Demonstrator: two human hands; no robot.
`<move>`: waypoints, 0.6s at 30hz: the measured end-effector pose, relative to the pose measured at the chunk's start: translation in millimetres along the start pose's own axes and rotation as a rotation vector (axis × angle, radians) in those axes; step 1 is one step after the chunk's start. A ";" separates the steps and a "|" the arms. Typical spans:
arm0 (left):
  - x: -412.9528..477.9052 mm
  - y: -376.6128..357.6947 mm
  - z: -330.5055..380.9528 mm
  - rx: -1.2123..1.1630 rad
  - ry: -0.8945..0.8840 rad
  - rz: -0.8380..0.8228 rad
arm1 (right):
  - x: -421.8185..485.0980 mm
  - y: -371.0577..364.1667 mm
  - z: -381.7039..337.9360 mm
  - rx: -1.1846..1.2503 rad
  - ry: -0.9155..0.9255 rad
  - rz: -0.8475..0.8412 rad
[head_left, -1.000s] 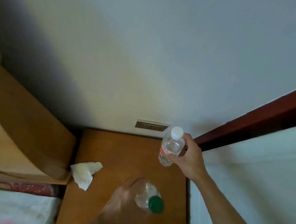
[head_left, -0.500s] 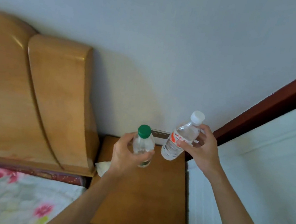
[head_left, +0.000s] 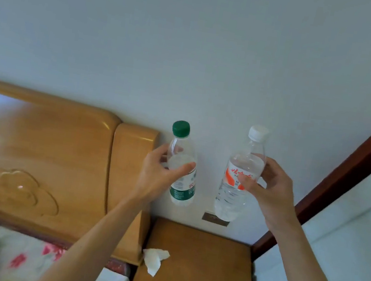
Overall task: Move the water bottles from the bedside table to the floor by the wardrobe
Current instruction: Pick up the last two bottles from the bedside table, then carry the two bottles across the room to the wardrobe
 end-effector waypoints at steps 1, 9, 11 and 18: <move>2.9 6.8 10.1 0.024 0.006 -0.001 | 2.7 -6.1 -7.3 0.015 0.011 -0.009; -11.9 74.7 78.0 0.143 -0.032 0.196 | 29.6 -76.5 -55.9 0.110 0.138 -0.226; -22.4 87.1 88.2 0.112 -0.042 0.256 | 33.8 -95.9 -59.7 0.119 0.165 -0.285; -77.1 142.9 110.1 0.068 -0.094 0.554 | 35.4 -172.2 -72.6 0.233 0.192 -0.509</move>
Point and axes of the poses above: each hand's wrist, its own x-axis towards the middle knuckle, its own y-axis out of the back of the hand, z = x × y, the point moved 8 cm from there along x, towards the middle knuckle, and after that the axes turned 3 degrees about z, right-handed, at the moved point
